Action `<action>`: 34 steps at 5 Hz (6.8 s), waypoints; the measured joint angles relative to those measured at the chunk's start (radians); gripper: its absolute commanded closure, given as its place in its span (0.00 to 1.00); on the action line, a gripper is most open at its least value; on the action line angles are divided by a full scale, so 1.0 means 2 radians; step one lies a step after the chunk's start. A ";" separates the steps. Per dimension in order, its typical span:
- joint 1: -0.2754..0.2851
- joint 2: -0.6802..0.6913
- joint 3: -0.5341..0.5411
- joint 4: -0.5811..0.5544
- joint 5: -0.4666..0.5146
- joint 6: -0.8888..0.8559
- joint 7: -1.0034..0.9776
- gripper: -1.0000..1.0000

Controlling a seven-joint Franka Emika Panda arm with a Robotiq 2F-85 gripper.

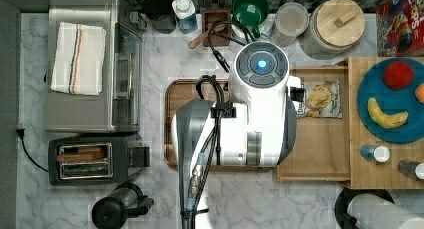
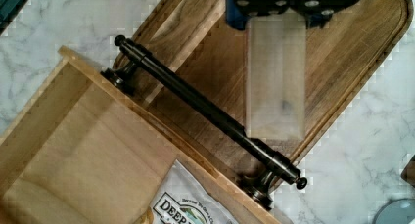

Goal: Place the butter on the board.

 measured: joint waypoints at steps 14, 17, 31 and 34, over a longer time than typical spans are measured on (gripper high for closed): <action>0.013 -0.023 0.166 -0.342 -0.049 0.368 0.492 1.00; 0.013 -0.010 0.165 -0.350 -0.074 0.377 0.494 0.00; 0.005 -0.020 0.173 -0.350 -0.075 0.381 0.508 0.00; 0.005 -0.019 0.172 -0.349 -0.075 0.382 0.508 0.00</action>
